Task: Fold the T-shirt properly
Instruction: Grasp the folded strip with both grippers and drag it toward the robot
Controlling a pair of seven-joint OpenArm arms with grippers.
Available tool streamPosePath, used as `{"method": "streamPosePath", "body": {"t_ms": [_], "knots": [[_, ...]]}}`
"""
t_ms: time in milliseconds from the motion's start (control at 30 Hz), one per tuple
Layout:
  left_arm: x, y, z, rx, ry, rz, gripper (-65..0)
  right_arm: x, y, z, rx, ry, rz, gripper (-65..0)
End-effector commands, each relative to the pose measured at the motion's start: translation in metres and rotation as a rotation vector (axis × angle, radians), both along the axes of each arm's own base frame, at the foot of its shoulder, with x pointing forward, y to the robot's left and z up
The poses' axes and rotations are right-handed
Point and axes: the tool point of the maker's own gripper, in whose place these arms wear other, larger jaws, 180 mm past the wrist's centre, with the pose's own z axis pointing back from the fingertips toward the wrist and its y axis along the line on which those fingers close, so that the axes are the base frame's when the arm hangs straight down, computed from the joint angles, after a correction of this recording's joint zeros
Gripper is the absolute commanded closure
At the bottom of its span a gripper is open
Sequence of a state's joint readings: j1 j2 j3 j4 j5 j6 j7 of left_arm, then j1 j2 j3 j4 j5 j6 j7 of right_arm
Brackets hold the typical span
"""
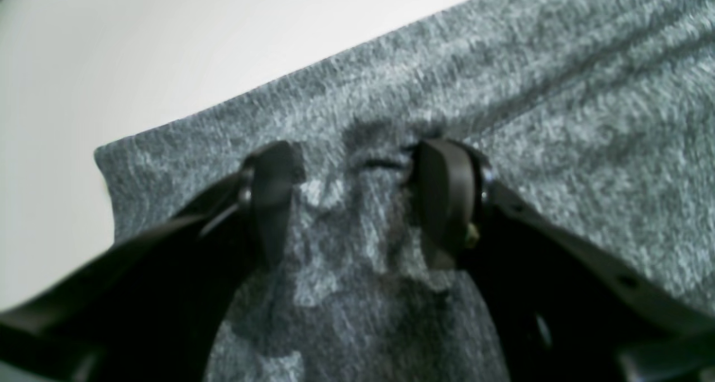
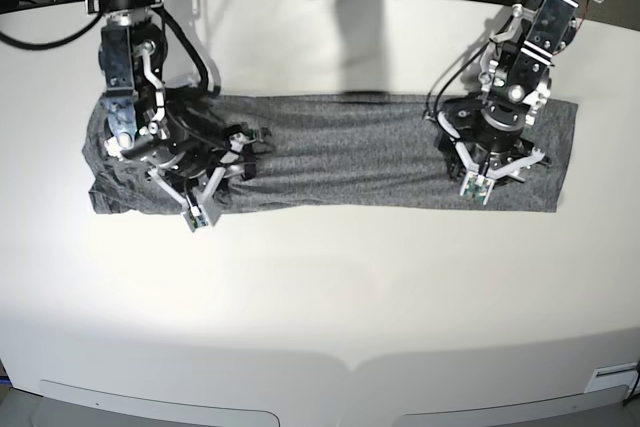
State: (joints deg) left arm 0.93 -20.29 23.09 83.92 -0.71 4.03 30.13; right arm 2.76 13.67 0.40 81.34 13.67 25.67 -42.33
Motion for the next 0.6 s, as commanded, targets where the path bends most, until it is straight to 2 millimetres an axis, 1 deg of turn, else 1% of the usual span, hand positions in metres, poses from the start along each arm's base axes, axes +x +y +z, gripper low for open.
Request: {"method": "streamPosePath", "body": {"t_ms": [0, 67, 133, 333, 433, 467, 567], "knots": [[0.001, 0.008, 0.003, 0.030, 0.010, 0.010, -34.6, 0.013, -0.010, 0.014, -0.035, -0.040, -0.012, -29.6], [0.004, 0.004, 0.011, 0.022, -0.004, 0.004, -34.6, 0.023, -0.008, 0.027, -0.035, -0.076, -0.003, -29.6], [0.009, -0.003, 0.026, 0.007, -0.043, -0.010, -34.6, 0.030, -0.004, 0.041, -0.037, -0.108, 0.024, -29.6], [0.026, -0.018, 0.088, 0.052, -0.215, -0.065, -34.6, 0.040, 0.007, 0.084, -0.056, -0.218, 0.069, -29.7], [0.027, -0.018, 0.116, 0.064, -0.264, -0.064, -34.6, 0.041, 0.010, 0.103, -0.075, -0.251, 0.085, -30.0], [0.026, -0.017, 0.123, 0.069, -0.276, -0.069, -34.6, 0.040, 0.010, 0.107, -0.086, -0.249, 0.088, -31.8], [0.023, -0.006, 0.132, 0.109, -0.264, -0.067, -34.6, 0.036, 0.008, 0.113, -0.119, -0.222, 0.093, -43.2]]}}
